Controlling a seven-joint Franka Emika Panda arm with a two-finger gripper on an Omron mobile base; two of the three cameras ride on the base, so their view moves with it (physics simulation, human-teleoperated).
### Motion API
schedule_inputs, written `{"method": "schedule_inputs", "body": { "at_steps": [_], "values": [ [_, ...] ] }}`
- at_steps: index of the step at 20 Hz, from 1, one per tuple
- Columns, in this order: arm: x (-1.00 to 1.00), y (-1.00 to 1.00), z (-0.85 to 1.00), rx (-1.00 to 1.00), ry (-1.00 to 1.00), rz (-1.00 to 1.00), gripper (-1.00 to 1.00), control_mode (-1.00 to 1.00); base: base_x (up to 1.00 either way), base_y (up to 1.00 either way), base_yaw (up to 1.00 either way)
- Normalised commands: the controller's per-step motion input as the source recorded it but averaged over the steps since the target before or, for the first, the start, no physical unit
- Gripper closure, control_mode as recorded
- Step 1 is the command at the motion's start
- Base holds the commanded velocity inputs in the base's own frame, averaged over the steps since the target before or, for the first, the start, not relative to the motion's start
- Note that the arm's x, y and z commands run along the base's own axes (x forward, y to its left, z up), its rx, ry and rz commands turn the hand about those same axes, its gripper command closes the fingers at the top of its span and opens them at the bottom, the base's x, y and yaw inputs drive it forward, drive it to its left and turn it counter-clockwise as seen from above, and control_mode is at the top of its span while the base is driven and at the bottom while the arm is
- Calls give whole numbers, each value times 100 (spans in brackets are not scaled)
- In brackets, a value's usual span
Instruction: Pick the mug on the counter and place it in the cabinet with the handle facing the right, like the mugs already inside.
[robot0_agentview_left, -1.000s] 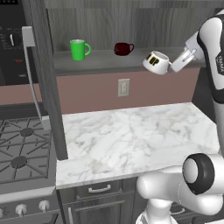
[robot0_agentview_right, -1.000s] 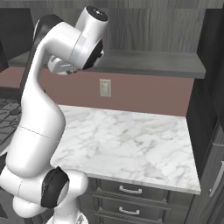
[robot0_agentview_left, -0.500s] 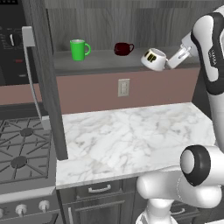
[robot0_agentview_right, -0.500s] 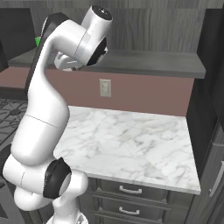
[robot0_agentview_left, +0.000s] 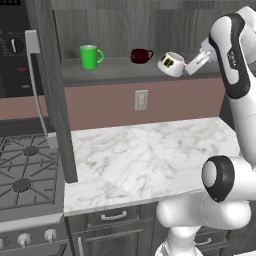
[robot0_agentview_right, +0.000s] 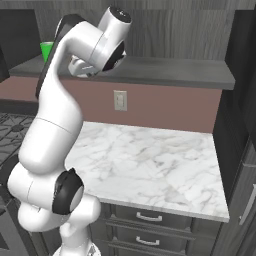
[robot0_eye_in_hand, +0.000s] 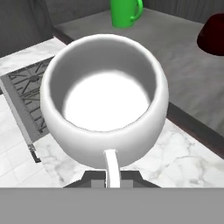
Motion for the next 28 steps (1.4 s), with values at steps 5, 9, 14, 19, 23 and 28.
{"method": "schedule_inputs", "body": {
  "at_steps": [5,9,14,19,23,28],
  "values": [
    [29,0,0,0,-4,0,100,-100,0,0,0],
    [36,-1,0,0,0,0,100,-100,0,0,0],
    [39,-1,-5,0,0,0,100,-100,0,0,0],
    [28,0,-10,0,0,0,100,-100,0,0,0],
    [14,0,-15,0,0,2,100,-100,0,0,0],
    [17,0,-9,0,0,2,100,-100,0,0,0]
  ]
}}
